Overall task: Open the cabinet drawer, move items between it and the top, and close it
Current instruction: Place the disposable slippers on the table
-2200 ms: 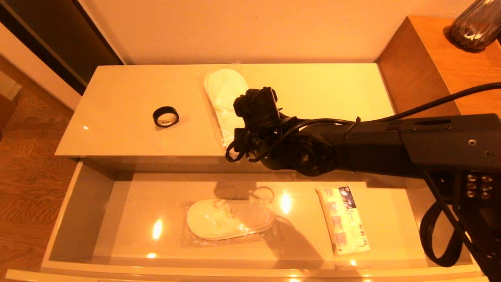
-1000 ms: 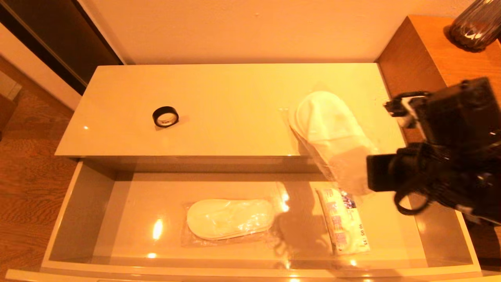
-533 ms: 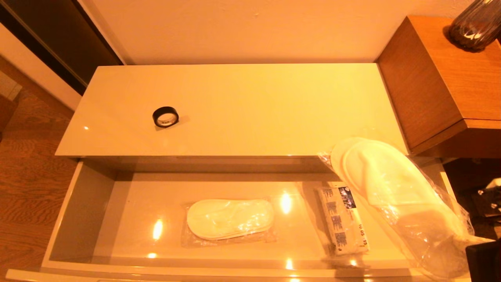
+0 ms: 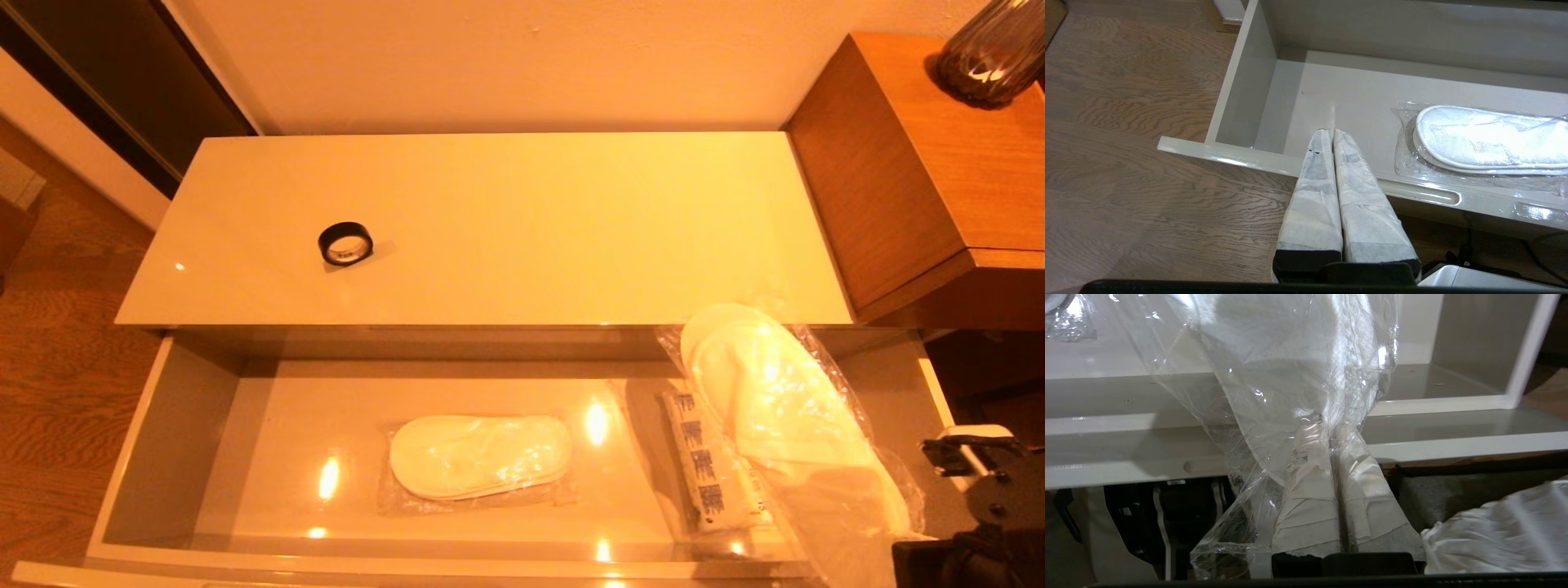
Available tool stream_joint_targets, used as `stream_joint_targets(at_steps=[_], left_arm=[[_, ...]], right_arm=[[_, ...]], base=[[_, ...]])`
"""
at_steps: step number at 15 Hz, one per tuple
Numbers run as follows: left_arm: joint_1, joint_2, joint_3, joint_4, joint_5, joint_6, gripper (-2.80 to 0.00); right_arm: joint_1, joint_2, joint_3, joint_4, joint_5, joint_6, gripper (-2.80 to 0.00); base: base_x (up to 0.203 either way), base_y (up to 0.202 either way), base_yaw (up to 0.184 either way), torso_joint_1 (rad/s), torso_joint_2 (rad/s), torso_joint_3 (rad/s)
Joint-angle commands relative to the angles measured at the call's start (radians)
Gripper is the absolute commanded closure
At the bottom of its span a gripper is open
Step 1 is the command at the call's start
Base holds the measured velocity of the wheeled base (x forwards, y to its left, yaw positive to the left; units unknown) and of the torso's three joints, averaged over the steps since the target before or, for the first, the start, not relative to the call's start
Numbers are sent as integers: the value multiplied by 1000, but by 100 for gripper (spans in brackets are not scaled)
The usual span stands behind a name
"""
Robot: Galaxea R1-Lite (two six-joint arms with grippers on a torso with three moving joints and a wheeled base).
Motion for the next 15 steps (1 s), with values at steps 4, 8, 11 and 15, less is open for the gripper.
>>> stream_joint_targets(at_steps=[4,8,11,15], left_arm=[[0,-39,0,-1,1,0,0],[0,-39,0,-1,1,0,0],[0,-39,0,-1,1,0,0],[0,-39,2,1,2,0,0]], right_arm=[[-1,324,77,-226,-4,93,0],[-1,538,192,-542,-3,175,0],[-3,579,232,-703,-11,181,0],[-20,615,227,-711,-15,202,0]], base=[[0,0,0,0,0,0],[0,0,0,0,0,0],[0,0,0,0,0,0],[0,0,0,0,0,0]])
